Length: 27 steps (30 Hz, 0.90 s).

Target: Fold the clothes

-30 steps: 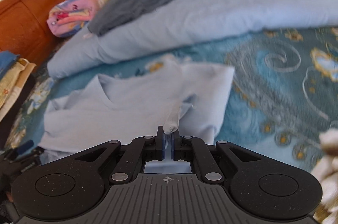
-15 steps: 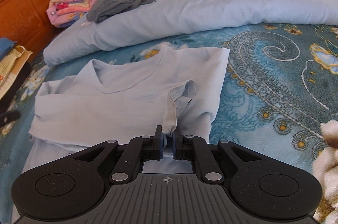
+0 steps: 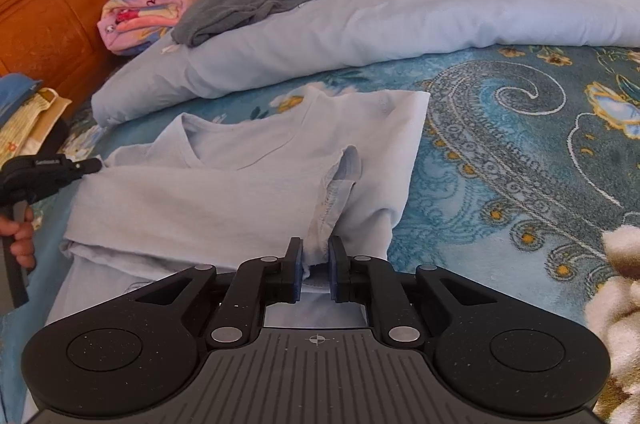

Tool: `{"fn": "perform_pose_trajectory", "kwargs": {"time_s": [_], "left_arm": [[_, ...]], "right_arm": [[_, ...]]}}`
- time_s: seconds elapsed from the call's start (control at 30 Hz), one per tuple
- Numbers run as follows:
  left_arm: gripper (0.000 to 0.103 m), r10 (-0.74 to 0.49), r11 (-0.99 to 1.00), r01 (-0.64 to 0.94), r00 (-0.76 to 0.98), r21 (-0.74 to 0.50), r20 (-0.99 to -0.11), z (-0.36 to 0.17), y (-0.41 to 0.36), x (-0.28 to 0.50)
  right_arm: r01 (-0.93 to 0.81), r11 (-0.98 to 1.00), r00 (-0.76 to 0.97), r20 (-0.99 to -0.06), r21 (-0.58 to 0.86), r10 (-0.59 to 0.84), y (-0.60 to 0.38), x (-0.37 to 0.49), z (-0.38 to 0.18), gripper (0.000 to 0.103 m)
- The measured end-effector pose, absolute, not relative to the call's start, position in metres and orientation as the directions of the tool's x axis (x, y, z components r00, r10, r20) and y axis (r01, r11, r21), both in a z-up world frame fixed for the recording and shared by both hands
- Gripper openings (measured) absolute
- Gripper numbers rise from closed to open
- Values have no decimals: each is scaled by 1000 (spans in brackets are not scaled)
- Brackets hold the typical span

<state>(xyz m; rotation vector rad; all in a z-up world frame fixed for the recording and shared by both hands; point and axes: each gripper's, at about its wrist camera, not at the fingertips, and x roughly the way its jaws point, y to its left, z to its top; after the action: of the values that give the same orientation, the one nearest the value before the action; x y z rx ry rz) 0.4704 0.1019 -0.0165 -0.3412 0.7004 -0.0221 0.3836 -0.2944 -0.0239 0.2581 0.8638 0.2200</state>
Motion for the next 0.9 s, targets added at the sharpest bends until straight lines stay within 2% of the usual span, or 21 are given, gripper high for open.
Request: {"fn": "perform_pose_trajectory", "kwargs": {"time_s": [0.03,0.1,0.23,0.27,0.33,0.37,0.4,0.43,0.5,0.67,0.9], "left_arm": [[3,-117,949,-104,761,-298,-638,-18,102,471],[14,-96,953,-121,750,-278,-655,-19,103,469],[21,-124,930,-140,749,-339,-650,-3,117,449],[28,-133,923,-143,752,-356,-646,3,122,442],[32,-156,920,-115,769,-374,-620,20,126,411],[37,-168,919,-98,778,-381,-606,28,129,395],[46,-185,921,-73,782,-383,-595,33,129,376],[49,-205,923,-45,783,-382,-587,37,129,356],[49,-226,938,8,771,-346,-595,39,127,315],[51,-246,956,77,741,-284,-625,31,125,218],[52,-285,943,61,659,-328,-696,4,127,142]], "right_arm": [[-82,947,630,-720,311,291,-294,384,-24,9],[-75,947,629,-722,312,288,-294,384,-25,9],[-64,949,632,-723,308,278,-294,380,-19,11],[-62,949,636,-720,308,275,-294,378,-15,12],[-67,946,654,-703,316,281,-298,365,-4,12],[-72,944,662,-693,321,286,-301,358,3,12],[-76,943,669,-685,325,290,-303,348,7,12],[-78,941,671,-681,329,293,-306,334,10,14],[-83,939,672,-677,333,299,-310,306,15,15],[-69,948,618,-733,310,285,-320,223,6,20],[53,915,598,-746,400,292,-331,134,-8,30]]}}
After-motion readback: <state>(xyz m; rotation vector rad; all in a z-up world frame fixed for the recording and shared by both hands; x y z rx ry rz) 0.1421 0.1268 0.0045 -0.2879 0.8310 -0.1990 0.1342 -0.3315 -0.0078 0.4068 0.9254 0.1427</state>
